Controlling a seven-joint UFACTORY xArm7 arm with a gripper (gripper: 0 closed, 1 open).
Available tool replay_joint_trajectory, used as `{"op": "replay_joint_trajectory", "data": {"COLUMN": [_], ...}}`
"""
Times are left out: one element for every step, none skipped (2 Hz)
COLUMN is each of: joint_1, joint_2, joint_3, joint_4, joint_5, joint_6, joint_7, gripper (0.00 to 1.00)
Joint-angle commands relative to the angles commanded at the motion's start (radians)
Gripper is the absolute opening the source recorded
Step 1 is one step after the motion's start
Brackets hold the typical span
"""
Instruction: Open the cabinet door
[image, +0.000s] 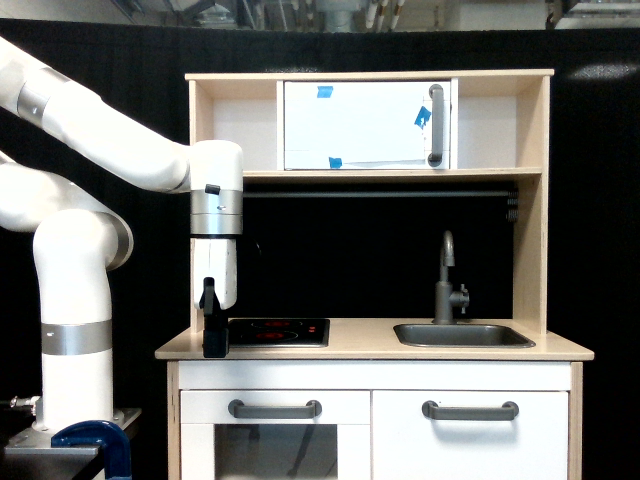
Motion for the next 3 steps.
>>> {"op": "replay_joint_trajectory", "data": {"joint_1": [-0.001,-0.008,-0.019], "joint_2": [0.0,-0.005,-0.011], "joint_3": [-0.01,-0.019,-0.136], "joint_4": [0.0,0.0,0.017], "joint_5": [0.001,-0.006,0.004], "joint_6": [0.0,-0.012,-0.027], "joint_7": [-0.008,-0.016,-0.133], "gripper": [1.0,1.0,1.0]}}
